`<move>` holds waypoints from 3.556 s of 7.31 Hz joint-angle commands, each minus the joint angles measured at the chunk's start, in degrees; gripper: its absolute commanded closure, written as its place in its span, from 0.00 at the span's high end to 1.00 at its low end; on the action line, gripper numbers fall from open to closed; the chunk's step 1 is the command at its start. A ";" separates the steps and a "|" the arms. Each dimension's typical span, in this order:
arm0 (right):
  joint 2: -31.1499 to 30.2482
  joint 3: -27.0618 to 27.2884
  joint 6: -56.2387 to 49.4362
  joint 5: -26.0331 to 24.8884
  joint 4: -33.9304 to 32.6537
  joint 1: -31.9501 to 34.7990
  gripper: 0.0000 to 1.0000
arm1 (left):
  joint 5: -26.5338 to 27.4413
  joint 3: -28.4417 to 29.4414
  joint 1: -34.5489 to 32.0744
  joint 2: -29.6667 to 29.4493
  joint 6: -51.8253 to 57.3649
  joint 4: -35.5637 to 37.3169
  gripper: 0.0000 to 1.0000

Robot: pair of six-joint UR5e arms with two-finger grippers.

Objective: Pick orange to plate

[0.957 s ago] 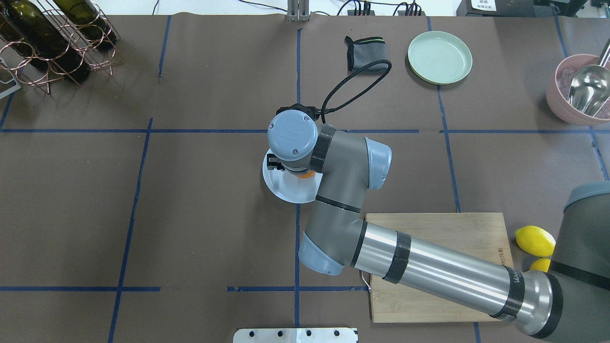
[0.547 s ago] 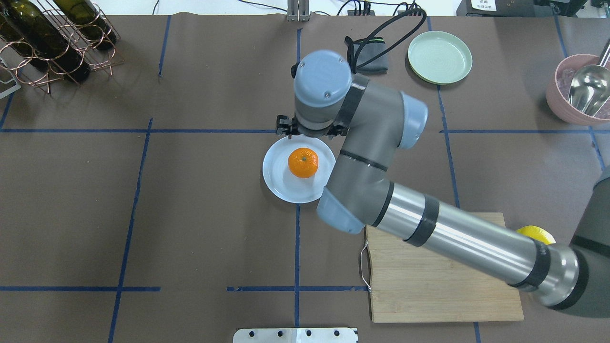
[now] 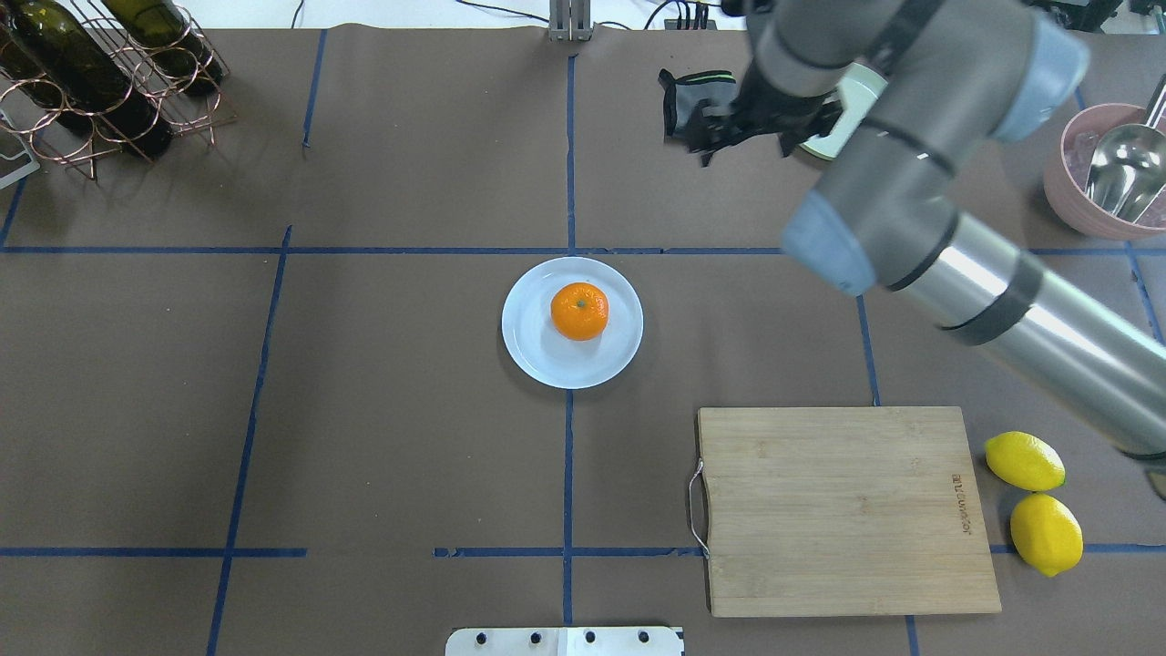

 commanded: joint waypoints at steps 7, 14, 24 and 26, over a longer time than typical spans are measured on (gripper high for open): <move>-38.19 0.15 -50.27 4.54 4.33 32.55 1.00 | 0.11 -2.19 -0.12 0.51 0.45 -0.22 1.00; -38.39 -0.64 -36.54 8.14 5.07 32.56 1.00 | 0.02 -2.01 -0.04 0.42 0.45 -0.40 1.00; -38.92 -0.91 -36.81 8.76 5.07 32.56 1.00 | 0.11 -2.02 -0.04 0.42 0.45 -0.40 1.00; -39.01 -0.91 -36.81 8.76 5.07 32.56 1.00 | 0.11 -2.02 -0.04 0.42 0.45 -0.40 1.00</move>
